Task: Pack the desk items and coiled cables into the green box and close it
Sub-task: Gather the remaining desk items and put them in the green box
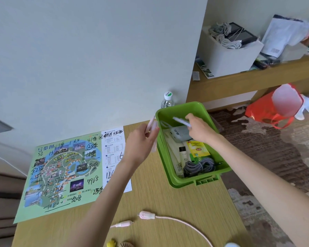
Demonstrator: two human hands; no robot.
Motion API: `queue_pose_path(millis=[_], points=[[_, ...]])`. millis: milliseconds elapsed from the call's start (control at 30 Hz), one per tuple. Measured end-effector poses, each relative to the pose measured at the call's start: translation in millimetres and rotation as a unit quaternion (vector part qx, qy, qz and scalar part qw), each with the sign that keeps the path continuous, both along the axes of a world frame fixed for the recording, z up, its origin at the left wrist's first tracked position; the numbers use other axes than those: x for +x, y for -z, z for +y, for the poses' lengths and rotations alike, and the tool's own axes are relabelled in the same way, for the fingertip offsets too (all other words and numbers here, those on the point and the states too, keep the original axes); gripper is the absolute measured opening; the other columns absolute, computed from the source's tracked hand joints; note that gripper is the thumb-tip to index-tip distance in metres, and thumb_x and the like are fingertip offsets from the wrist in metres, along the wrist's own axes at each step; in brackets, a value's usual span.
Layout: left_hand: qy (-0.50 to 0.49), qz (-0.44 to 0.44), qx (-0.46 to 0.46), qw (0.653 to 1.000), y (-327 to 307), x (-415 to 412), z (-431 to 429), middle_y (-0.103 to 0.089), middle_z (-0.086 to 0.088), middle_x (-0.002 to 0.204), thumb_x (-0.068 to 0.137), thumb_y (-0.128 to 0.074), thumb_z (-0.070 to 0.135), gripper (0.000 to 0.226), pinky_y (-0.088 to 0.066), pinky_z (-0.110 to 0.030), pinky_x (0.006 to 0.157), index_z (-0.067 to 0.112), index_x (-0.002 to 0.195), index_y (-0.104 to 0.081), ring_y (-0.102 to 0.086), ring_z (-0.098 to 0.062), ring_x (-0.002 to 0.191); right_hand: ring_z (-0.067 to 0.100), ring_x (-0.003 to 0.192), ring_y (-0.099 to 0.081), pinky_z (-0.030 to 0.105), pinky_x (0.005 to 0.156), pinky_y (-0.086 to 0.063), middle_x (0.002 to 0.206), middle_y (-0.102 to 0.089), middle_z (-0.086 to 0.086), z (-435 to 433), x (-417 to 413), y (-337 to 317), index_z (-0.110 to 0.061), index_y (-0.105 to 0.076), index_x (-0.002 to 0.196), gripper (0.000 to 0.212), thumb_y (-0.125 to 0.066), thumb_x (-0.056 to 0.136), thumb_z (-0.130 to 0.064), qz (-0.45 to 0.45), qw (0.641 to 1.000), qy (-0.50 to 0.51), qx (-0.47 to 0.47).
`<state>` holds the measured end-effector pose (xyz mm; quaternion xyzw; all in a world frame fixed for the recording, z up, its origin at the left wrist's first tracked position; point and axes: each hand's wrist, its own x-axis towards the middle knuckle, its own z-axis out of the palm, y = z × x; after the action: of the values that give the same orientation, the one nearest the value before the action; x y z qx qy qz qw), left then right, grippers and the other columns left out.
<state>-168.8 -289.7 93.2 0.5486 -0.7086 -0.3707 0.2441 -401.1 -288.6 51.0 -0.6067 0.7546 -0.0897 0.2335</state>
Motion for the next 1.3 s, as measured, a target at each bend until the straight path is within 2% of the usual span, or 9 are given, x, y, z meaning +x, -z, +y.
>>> queue_pose_path(millis=[100,200,267,400,567,800,933,1167,1300], points=[[0.021,-0.032,-0.001,0.999,-3.3,-28.2,3.8,-0.049,0.000,0.059,0.097,-0.047,0.044,0.042,-0.033,-0.032,0.050,0.013,0.069,-0.042,-0.046,-0.022,0.055,0.021,0.051,-0.049,0.032,0.042,-0.037,0.076,-0.051,0.008,18.7,4.6,-2.7,-0.003,-0.033,0.128,0.041,-0.050,0.092,0.006,-0.027,0.997,0.067,-0.011],[0.041,-0.037,0.028,0.998,-4.5,-56.9,11.7,-0.063,-0.014,0.077,0.099,-0.043,0.042,0.039,-0.047,-0.035,0.054,0.007,0.082,-0.048,-0.064,-0.032,0.065,0.030,0.075,-0.065,0.044,0.063,-0.054,0.102,-0.061,0.018,39.8,11.4,-4.8,-0.006,-0.031,0.133,0.047,-0.054,0.092,0.001,-0.051,0.997,0.057,0.031],[0.042,-0.055,0.057,0.996,-3.1,-75.4,16.8,-0.064,-0.023,0.095,0.100,-0.042,0.037,0.038,-0.057,-0.044,0.069,-0.001,0.102,-0.051,-0.067,-0.041,0.081,0.032,0.091,-0.065,0.047,0.076,-0.056,0.115,-0.061,0.018,52.9,9.5,-5.2,-0.005,-0.038,0.130,0.040,-0.054,0.093,-0.002,-0.056,0.996,0.066,0.015],[0.072,-0.167,0.073,0.981,4.5,-94.8,24.1,-0.058,-0.024,0.114,0.102,-0.040,0.027,0.040,-0.054,-0.043,0.080,-0.006,0.123,-0.045,-0.063,-0.039,0.099,0.023,0.107,-0.061,0.033,0.086,-0.052,0.123,-0.061,0.009,79.2,2.5,-7.6,-0.008,-0.049,0.128,0.036,-0.051,0.094,0.000,-0.073,0.990,0.095,-0.071],[0.052,-0.164,0.056,0.984,3.9,-88.5,28.8,-0.063,-0.017,0.106,0.099,-0.041,0.025,0.033,-0.048,-0.034,0.062,0.000,0.117,-0.051,-0.064,-0.033,0.087,0.013,0.097,-0.062,0.021,0.073,-0.048,0.122,-0.061,0.001,99.2,13.0,-9.7,-0.012,-0.057,0.120,0.026,-0.054,0.094,-0.005,-0.070,0.990,0.057,-0.108],[-0.073,-0.054,-0.046,0.995,-3.4,-5.8,38.1,-0.071,-0.001,0.095,0.095,-0.047,0.029,0.019,-0.054,-0.039,0.076,0.021,0.105,-0.061,-0.068,-0.022,0.084,0.015,0.089,-0.062,0.033,0.069,-0.054,0.114,-0.057,0.000,114.5,65.7,-31.2,-0.010,-0.057,0.114,0.021,-0.055,0.093,-0.006,-0.060,0.971,-0.005,-0.233],[-0.107,-0.063,-0.010,0.992,24.7,75.7,61.7,-0.071,-0.003,0.096,0.097,-0.049,0.023,0.017,-0.057,-0.042,0.075,0.017,0.104,-0.063,-0.069,-0.020,0.083,0.015,0.087,-0.058,0.023,0.064,-0.045,0.106,-0.057,0.000,128.9,116.1,-34.6,-0.010,-0.059,0.105,0.018,-0.057,0.090,-0.002,-0.054,0.957,-0.070,-0.277],[-0.147,-0.183,0.047,0.971,85.8,200.4,142.8,-0.072,0.001,0.093,0.093,-0.052,0.014,0.018,-0.057,-0.039,0.072,0.019,0.100,-0.068,-0.068,-0.021,0.081,0.014,0.091,-0.059,0.024,0.068,-0.048,0.105,-0.060,-0.002,159.7,207.4,22.4,-0.012,-0.060,0.101,0.016,-0.056,0.089,-0.002,-0.103,0.964,-0.179,-0.169],[-0.111,-0.234,0.089,0.962,114.5,250.3,186.4,-0.063,-0.001,0.114,0.087,-0.053,-0.001,0.031,-0.054,-0.038,0.084,0.018,0.107,-0.067,-0.062,-0.020,0.102,0.018,0.090,-0.058,0.031,0.077,-0.050,0.100,-0.058,0.001,185.4,250.7,67.2,-0.010,-0.059,0.096,0.007,-0.054,0.093,-0.006,-0.136,0.957,-0.249,-0.056]])
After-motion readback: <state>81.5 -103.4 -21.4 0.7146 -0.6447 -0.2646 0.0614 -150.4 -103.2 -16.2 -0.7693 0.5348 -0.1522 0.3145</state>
